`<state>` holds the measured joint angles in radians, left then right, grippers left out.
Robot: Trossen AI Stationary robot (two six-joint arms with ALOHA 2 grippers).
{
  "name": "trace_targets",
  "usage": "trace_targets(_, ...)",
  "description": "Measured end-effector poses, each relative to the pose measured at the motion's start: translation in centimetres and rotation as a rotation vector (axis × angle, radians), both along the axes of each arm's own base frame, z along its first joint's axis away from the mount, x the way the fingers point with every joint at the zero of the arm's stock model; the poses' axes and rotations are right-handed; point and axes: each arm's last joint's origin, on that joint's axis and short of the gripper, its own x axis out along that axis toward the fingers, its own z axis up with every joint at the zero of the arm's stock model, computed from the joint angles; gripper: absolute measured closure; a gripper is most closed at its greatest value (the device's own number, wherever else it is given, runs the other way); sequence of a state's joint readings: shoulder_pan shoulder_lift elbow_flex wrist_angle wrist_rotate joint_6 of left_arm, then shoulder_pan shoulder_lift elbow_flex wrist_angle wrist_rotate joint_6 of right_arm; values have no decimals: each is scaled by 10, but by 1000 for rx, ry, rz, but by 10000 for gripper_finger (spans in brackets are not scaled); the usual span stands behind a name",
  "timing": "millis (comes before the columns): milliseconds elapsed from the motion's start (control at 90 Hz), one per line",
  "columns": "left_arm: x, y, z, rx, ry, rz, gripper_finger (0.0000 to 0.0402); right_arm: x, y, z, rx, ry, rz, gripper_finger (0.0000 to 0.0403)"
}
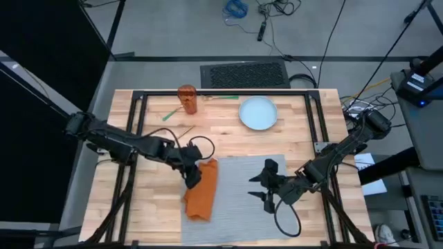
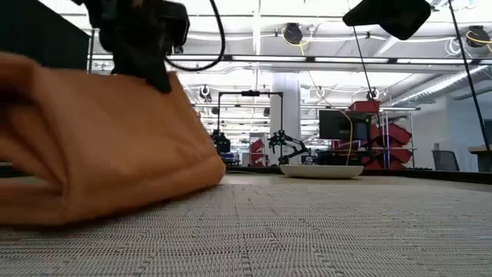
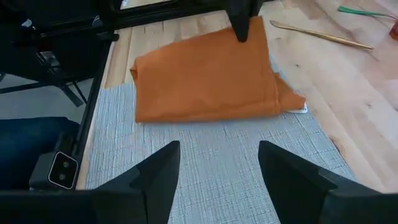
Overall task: Set table place
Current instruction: Fold the orange table napkin
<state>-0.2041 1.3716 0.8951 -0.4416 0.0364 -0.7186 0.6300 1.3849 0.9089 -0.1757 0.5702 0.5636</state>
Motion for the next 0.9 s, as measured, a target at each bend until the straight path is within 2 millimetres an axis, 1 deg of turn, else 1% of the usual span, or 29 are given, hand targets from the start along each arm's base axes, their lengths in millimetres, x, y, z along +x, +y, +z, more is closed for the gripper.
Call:
trace_targets(178,-2,20,-9,84,43,16,401,0,0,0,-6,-6,-11,200)
trace_targets(289,2,31,-23,92,79,-2,401,1,0,1,0,-15,-12,200)
trace_targets(411,12,33,-39,73,102,-62,401,1,0,1,2,-18,-12,200)
trace_targets(567,22,32,-73,74,218,-116,401,1,1,0,6,-14,-16,200)
trace_targets(633,26,31,-83,71,232,-126,401,3,2,-3,5,-4,-14,200)
trace_targets(689,28,31,-86,76,224,-138,401,4,3,-6,1,7,-13,200)
trace_targets(900,29,34,-82,100,190,-122,401,9,7,-21,-10,51,-14,200)
